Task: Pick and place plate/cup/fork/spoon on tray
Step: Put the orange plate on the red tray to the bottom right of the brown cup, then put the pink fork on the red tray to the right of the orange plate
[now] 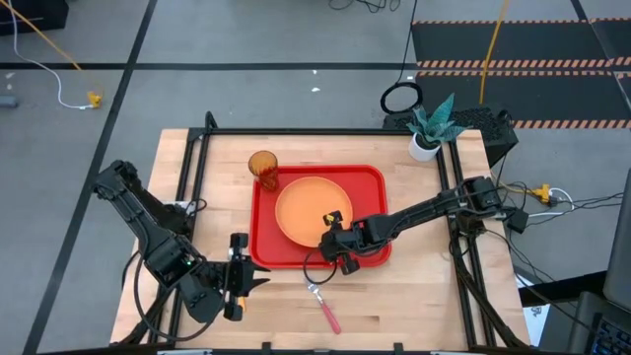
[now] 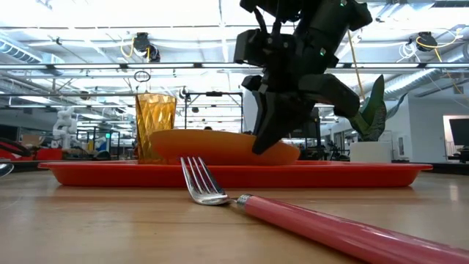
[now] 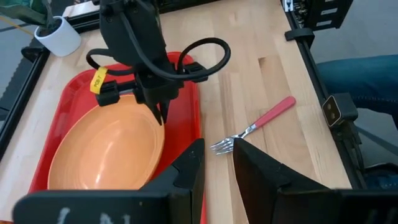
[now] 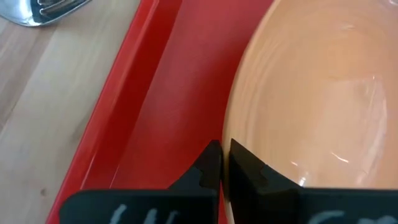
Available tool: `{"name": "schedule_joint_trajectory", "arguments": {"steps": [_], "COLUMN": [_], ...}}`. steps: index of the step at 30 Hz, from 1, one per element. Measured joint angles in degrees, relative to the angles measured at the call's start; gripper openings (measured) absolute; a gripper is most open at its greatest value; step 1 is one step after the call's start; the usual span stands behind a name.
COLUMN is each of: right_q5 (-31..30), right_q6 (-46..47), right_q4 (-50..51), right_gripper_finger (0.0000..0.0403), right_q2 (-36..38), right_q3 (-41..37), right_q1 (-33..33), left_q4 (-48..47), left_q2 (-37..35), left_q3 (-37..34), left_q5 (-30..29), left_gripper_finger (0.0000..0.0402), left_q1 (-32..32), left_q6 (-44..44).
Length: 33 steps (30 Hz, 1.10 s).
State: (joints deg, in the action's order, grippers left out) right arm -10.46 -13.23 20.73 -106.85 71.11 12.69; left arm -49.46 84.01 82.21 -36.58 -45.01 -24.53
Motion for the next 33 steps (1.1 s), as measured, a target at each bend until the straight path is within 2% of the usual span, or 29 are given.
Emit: {"name": "schedule_joint_trajectory", "arguments": {"steps": [5, 20, 33], "right_q5": [0.06, 0.17, 0.06], "right_q6": [0.06, 0.6, 2.44], "right_q4": [-0.05, -4.11, -4.14], "right_gripper_finger": [0.0004, 0.0057, 0.0071], "right_q2": [0.0, 0.0, 0.37], "right_q3": [0.0, 0.0, 0.0], "right_q1": [0.0, -0.12, 0.22], "left_q4": [-0.02, 0.0, -0.01], "left_q2": [0.0, 0.0, 0.0], "left_q3": [0.0, 0.0, 0.0], "left_q5": [0.0, -2.47, -2.51], "left_gripper_finger": [0.0088, 0.0088, 0.0088], "left_q1": [0.0, -0.48, -0.72], "left_q6": [0.0, -1.09, -1.68]}}
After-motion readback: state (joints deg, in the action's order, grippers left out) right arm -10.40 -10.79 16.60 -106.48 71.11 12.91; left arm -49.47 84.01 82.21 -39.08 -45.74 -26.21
